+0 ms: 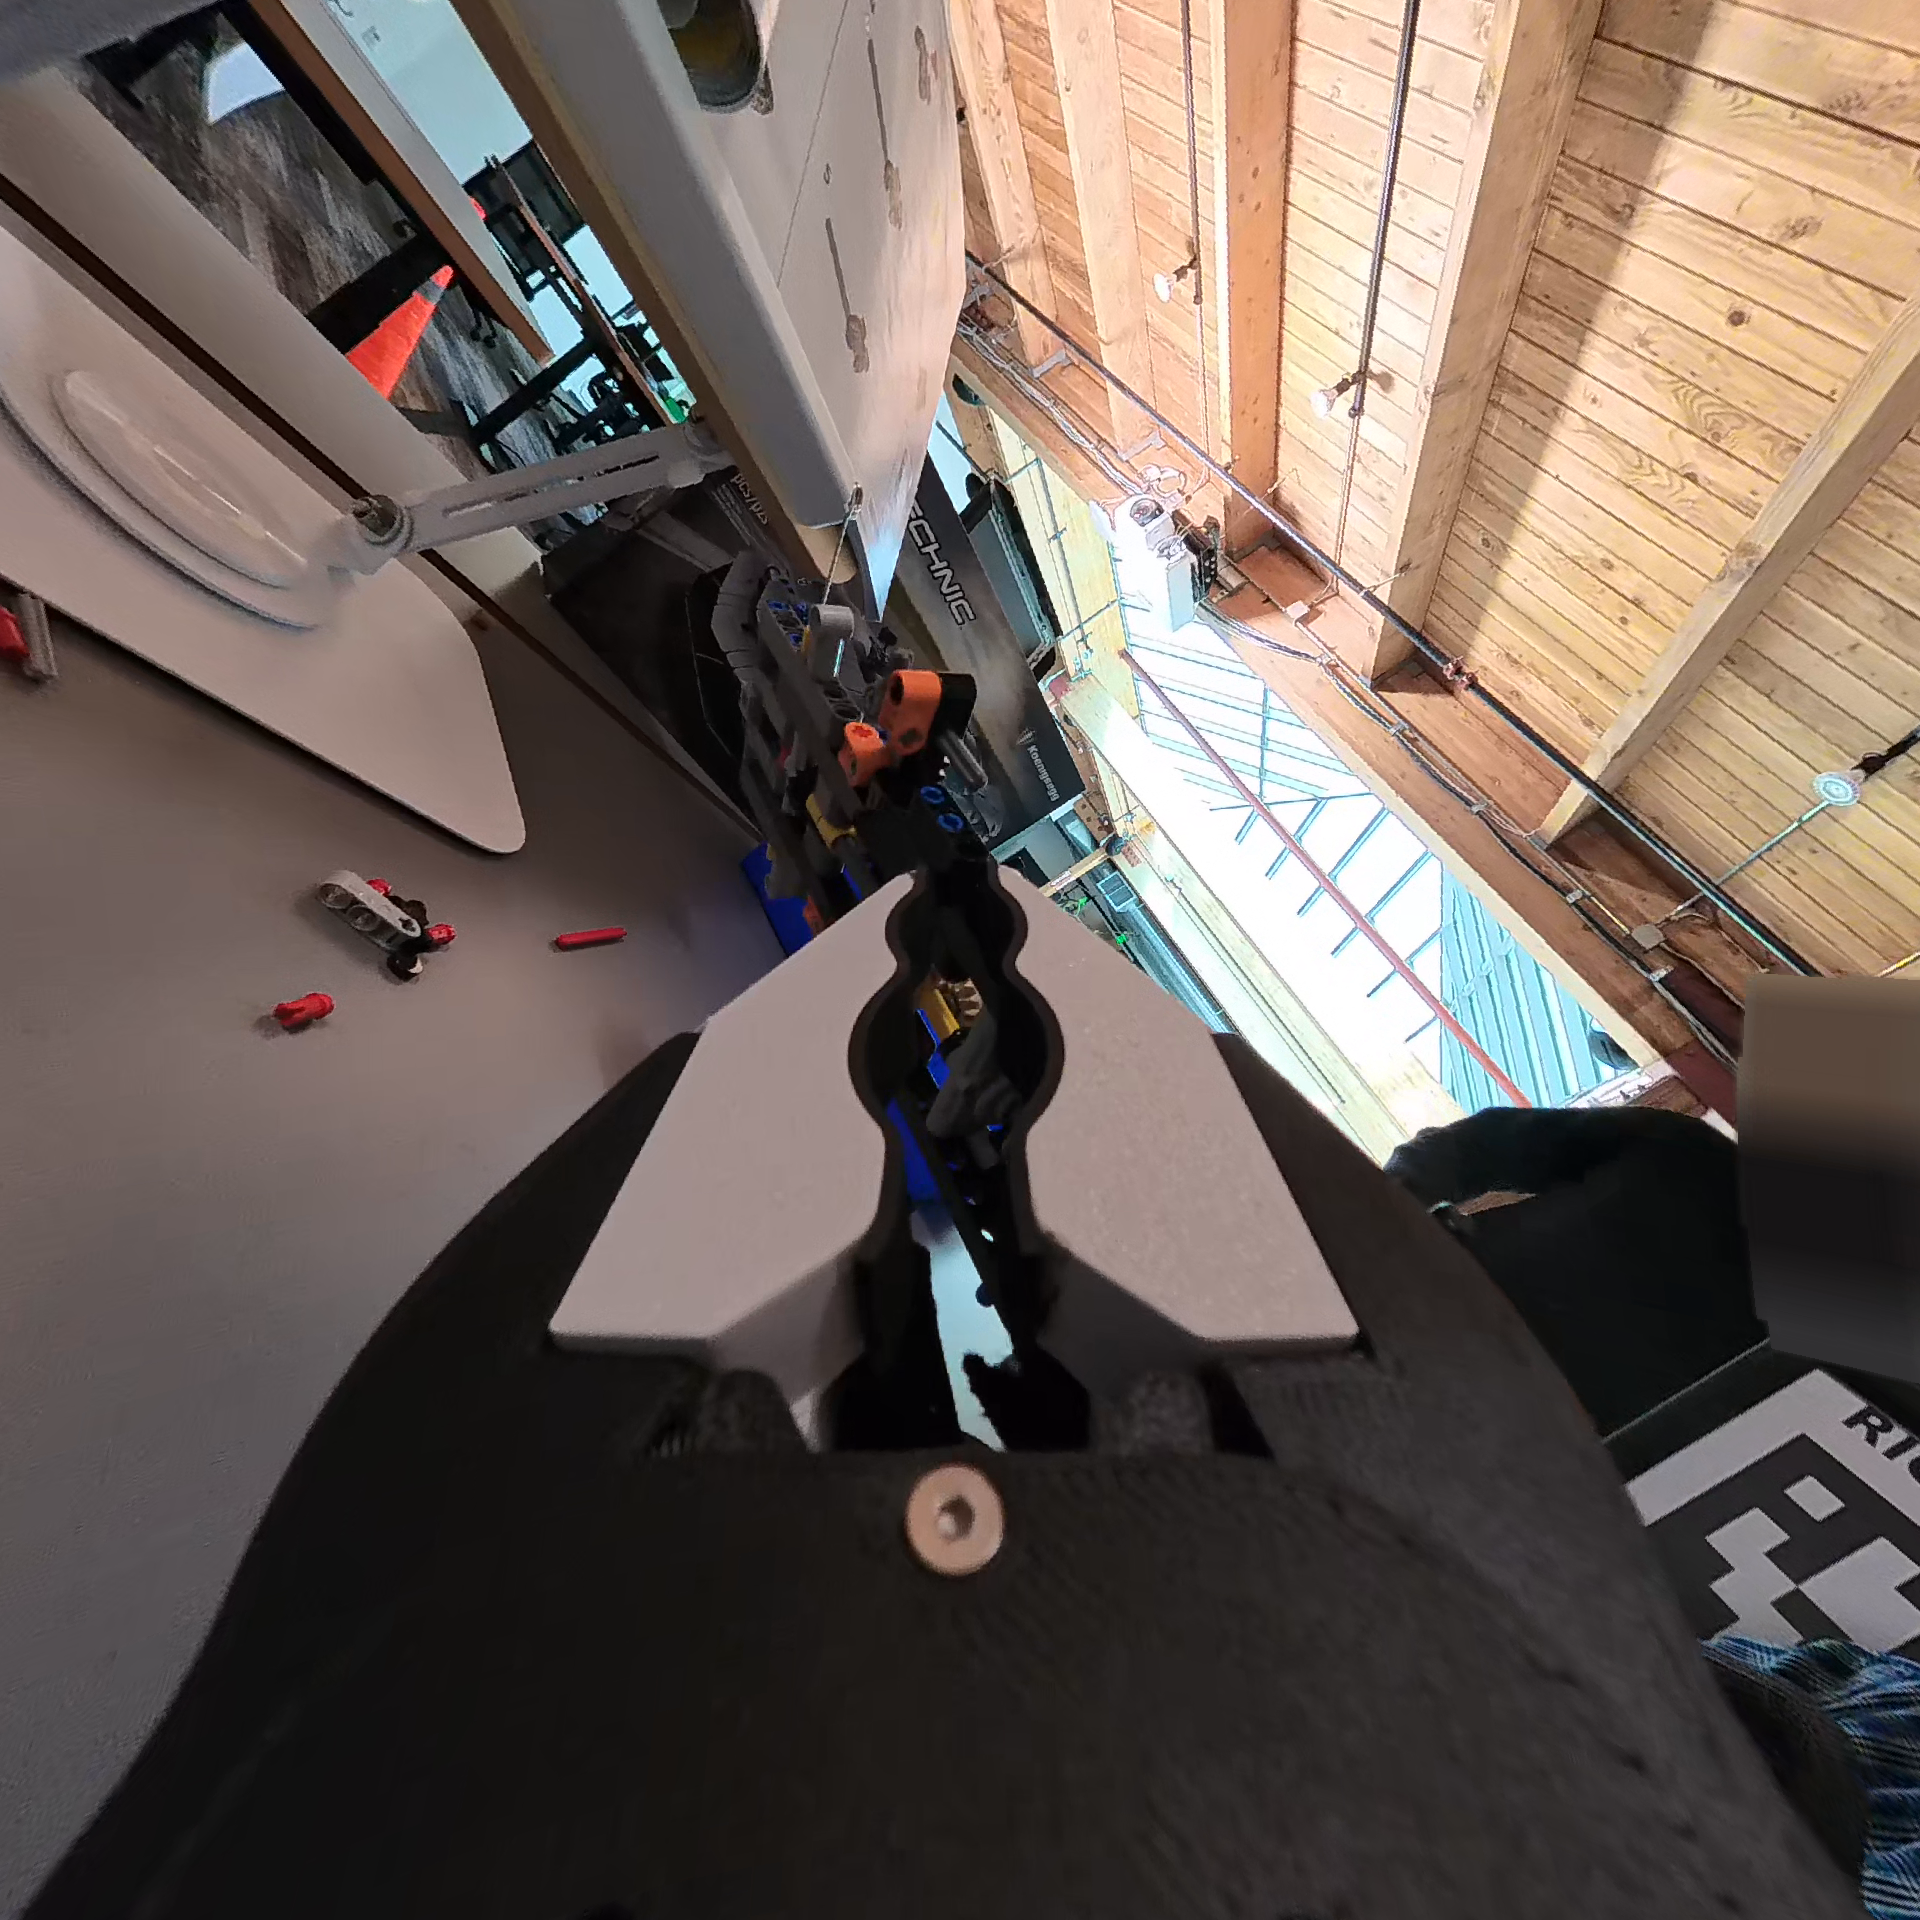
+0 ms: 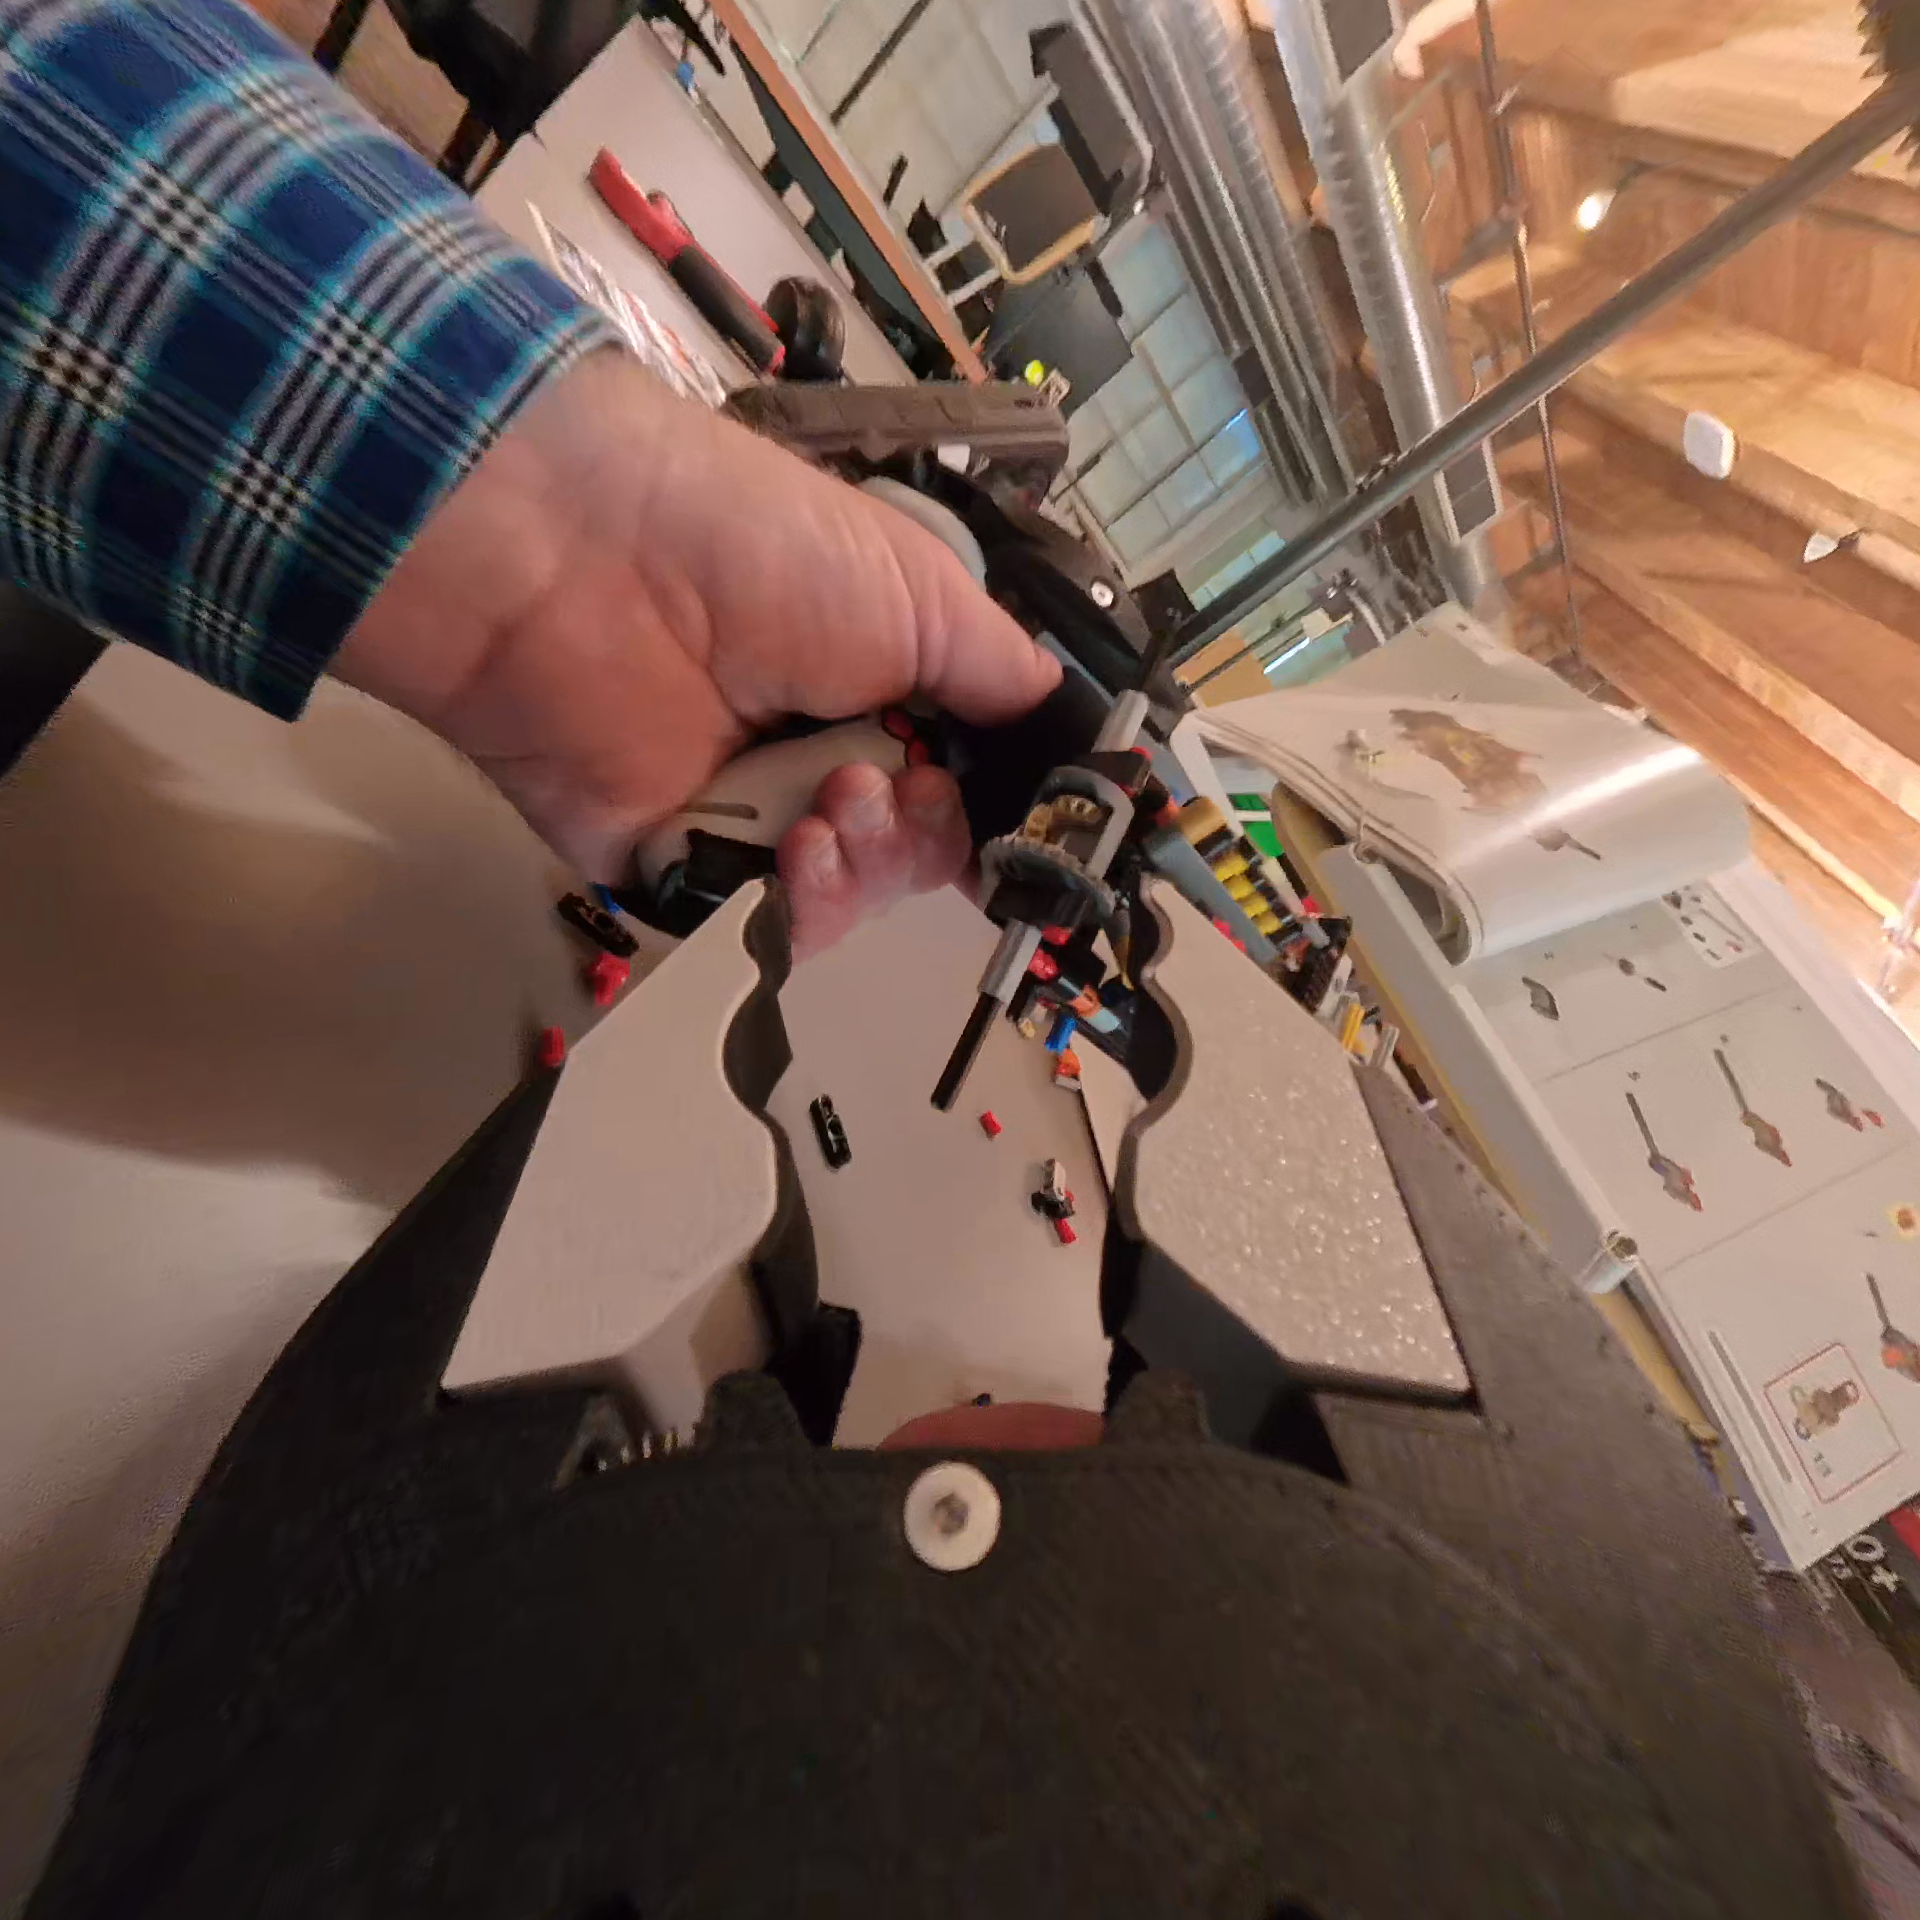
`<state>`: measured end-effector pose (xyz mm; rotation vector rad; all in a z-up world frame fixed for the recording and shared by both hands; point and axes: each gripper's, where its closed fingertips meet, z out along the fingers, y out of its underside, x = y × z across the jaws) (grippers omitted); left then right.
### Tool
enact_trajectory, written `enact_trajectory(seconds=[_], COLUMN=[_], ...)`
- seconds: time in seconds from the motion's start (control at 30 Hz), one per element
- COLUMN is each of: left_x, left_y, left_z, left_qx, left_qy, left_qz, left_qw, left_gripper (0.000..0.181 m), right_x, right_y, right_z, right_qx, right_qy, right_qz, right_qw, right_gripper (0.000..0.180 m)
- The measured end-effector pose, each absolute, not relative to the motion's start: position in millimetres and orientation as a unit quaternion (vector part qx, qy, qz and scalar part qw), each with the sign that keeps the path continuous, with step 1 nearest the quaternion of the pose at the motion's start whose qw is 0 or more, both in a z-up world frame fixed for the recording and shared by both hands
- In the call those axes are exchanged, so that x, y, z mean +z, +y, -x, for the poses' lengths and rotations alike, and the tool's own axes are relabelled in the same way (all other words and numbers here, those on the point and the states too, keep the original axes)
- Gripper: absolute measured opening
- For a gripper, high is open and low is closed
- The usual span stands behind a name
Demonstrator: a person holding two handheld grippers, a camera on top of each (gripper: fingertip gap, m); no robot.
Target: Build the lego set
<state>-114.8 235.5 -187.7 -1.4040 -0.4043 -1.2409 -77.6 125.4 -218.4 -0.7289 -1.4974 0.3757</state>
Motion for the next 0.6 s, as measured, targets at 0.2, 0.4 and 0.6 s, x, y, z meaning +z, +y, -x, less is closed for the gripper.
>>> enact_trajectory(seconds=[0.2, 0.4, 0.6], left_x=[-189.9, -189.9, -191.4], left_y=[235.6, 235.8, 236.1], left_z=[116.8, 114.0, 112.8], left_qx=[-0.530, -0.530, -0.530], left_qy=[-0.177, -0.174, -0.175], left_qz=[0.599, 0.599, 0.601], left_qw=[0.574, 0.574, 0.572], left_gripper=[0.005, 0.006, 0.006], right_x=[-226.3, -215.0, -225.0], right_y=[106.3, 114.7, 109.3], right_z=[79.4, 77.0, 79.4], right_qx=[0.172, 0.176, 0.173], right_qy=[-0.688, -0.663, -0.681], right_qz=[0.284, 0.301, 0.292], right_qw=[0.646, 0.663, 0.649], right_gripper=[0.051, 0.060, 0.055])
